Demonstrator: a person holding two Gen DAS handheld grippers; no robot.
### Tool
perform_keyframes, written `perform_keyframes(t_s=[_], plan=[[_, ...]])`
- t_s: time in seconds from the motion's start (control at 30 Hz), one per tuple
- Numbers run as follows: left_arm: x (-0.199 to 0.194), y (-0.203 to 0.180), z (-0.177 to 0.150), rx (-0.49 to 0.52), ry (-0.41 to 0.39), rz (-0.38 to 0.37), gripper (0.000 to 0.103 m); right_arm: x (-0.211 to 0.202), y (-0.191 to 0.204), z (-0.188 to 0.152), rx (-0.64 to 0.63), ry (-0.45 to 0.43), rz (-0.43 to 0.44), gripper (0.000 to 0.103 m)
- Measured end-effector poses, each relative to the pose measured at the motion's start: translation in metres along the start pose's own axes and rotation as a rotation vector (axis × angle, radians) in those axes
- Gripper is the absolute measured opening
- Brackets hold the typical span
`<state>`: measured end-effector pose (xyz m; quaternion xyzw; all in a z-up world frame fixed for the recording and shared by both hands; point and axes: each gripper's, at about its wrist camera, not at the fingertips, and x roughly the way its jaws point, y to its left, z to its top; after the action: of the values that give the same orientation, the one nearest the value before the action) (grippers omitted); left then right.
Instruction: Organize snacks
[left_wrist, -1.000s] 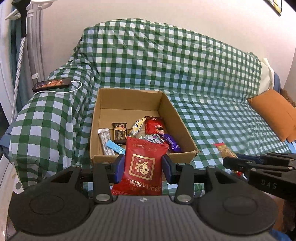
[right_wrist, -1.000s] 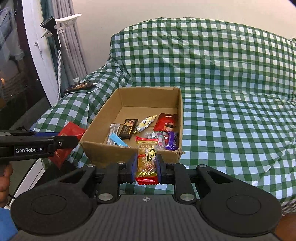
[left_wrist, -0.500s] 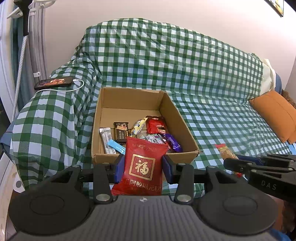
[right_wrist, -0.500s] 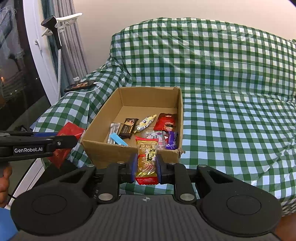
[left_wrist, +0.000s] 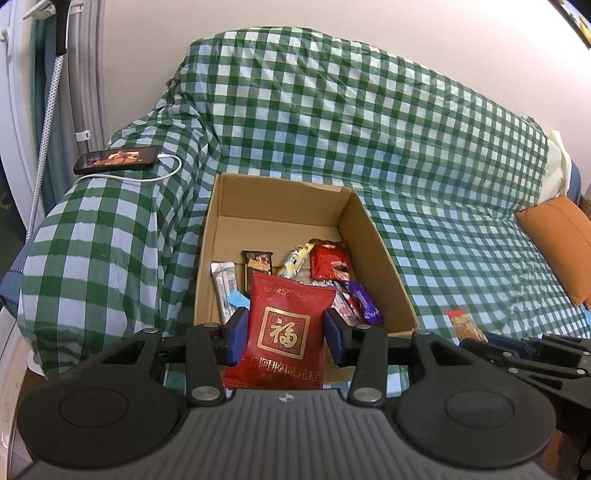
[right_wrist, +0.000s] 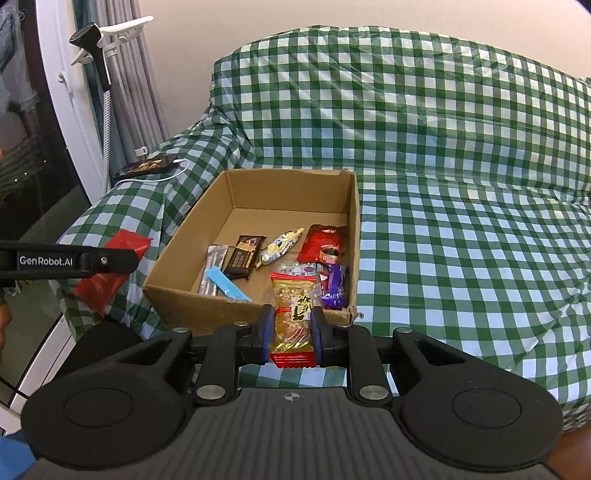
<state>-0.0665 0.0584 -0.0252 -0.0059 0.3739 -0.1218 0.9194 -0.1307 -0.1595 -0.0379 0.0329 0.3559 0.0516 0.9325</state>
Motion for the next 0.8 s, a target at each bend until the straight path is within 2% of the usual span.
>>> perform_keyframes(t_s=[0.33,0.8], plan=[[0.03,0.008,0.024,-0.02,0.026,0.01,0.049,0.027,-0.002,0.022,0.002,0.017,-0.005,0.023],[0.095,0.003,0.065,-0.007,0.099,0.044,0.049,0.096,-0.005,0.055,0.026,0.065,0.009,0.023]])
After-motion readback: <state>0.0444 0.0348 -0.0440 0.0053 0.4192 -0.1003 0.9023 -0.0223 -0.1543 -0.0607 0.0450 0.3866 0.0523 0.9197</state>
